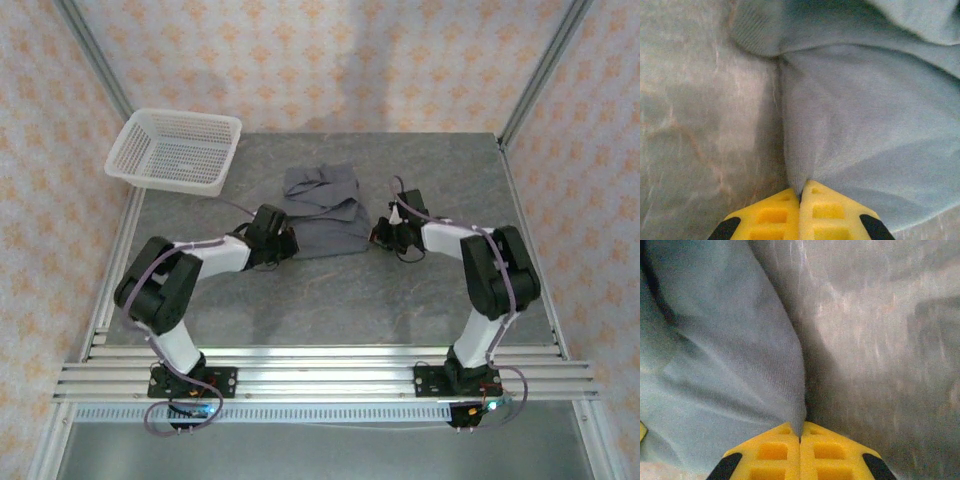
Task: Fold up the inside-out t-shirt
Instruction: Move the T-shirt to the center of the table.
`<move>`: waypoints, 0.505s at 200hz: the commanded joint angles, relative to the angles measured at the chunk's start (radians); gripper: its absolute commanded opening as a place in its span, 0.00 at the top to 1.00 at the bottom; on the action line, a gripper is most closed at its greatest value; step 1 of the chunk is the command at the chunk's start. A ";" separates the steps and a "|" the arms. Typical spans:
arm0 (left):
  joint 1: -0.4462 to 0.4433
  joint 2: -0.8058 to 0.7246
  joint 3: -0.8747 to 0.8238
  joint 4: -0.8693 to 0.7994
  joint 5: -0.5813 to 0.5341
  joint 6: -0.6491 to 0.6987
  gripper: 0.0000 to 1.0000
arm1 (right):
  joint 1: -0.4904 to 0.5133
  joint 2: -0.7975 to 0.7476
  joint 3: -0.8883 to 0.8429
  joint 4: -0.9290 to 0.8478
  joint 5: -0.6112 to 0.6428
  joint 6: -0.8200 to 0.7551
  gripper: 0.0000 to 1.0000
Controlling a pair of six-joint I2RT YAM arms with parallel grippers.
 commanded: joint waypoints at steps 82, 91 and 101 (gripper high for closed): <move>-0.197 -0.491 -0.352 -0.156 -0.117 -0.096 0.54 | 0.179 -0.543 -0.456 -0.085 0.098 0.142 0.70; -0.198 -0.526 -0.341 -0.192 -0.136 -0.090 0.52 | 0.179 -0.602 -0.440 -0.140 0.126 0.130 0.66; -0.198 -0.557 -0.317 -0.229 -0.170 -0.072 0.51 | 0.180 -0.651 -0.424 -0.159 0.153 0.123 0.63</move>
